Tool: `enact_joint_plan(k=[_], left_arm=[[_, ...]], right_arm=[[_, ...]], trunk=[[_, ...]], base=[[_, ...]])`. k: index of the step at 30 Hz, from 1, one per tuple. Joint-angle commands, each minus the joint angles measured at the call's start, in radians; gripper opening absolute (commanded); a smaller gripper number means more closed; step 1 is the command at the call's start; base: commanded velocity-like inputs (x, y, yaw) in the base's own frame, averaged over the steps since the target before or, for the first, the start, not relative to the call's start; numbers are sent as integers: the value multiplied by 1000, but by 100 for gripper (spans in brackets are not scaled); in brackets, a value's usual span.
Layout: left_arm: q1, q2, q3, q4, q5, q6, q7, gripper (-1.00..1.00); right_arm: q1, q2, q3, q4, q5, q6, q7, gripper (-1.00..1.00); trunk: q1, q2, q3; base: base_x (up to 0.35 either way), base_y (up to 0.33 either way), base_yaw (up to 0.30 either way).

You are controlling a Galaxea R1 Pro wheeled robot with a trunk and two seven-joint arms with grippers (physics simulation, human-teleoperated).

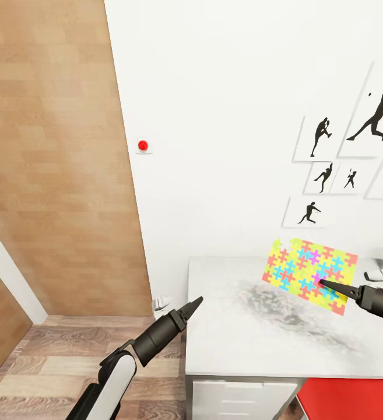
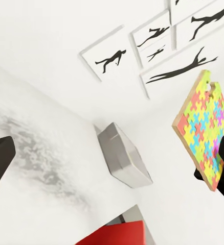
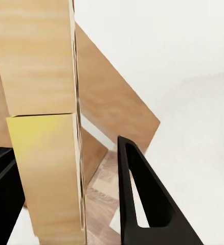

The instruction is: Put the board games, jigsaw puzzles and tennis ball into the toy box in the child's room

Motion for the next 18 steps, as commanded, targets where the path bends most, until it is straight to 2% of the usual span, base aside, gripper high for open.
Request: enact_joint_plan(k=[1, 8, 18], left_arm=[[-1, 0, 1, 0, 10, 9, -5, 100], [-1, -1, 1, 0, 11, 10, -16, 100], [-1, -4, 0, 1, 9, 12, -20, 100]], right_arm=[[-1, -1, -1, -1, 0, 3, 6, -100], [-1, -4, -10, -14, 5, -1, 7, -100], [0, -6, -30, -23, 8, -1, 9, -100]], trunk=[[1, -2, -2], [1, -2, -2], [1, -2, -2]], base=[[0, 0, 0], [0, 0, -22], [0, 0, -196]])
